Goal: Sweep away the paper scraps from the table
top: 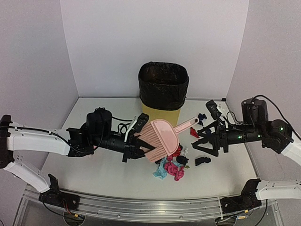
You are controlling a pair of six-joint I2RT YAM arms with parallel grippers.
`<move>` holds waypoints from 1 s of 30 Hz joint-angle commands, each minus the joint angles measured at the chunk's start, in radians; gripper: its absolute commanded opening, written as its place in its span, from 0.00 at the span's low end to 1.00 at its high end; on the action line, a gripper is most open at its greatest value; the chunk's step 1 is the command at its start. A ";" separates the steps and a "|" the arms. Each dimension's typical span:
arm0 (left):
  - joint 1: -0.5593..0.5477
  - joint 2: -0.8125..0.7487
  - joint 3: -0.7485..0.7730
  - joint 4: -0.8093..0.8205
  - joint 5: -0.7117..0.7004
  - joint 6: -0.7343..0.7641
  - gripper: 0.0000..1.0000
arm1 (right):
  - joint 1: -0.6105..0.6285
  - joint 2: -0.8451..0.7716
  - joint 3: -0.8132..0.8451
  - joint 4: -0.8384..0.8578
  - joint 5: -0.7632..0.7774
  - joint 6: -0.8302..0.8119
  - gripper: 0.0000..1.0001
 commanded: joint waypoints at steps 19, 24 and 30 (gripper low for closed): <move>0.004 0.019 0.100 -0.243 0.178 0.194 0.00 | 0.003 0.235 0.167 -0.066 -0.401 -0.073 0.65; 0.004 0.048 0.119 -0.233 0.185 0.185 0.00 | 0.003 0.236 0.164 -0.063 -0.390 -0.077 0.49; 0.003 0.096 0.157 -0.221 0.215 0.175 0.00 | 0.003 0.231 0.149 -0.066 -0.390 -0.079 0.31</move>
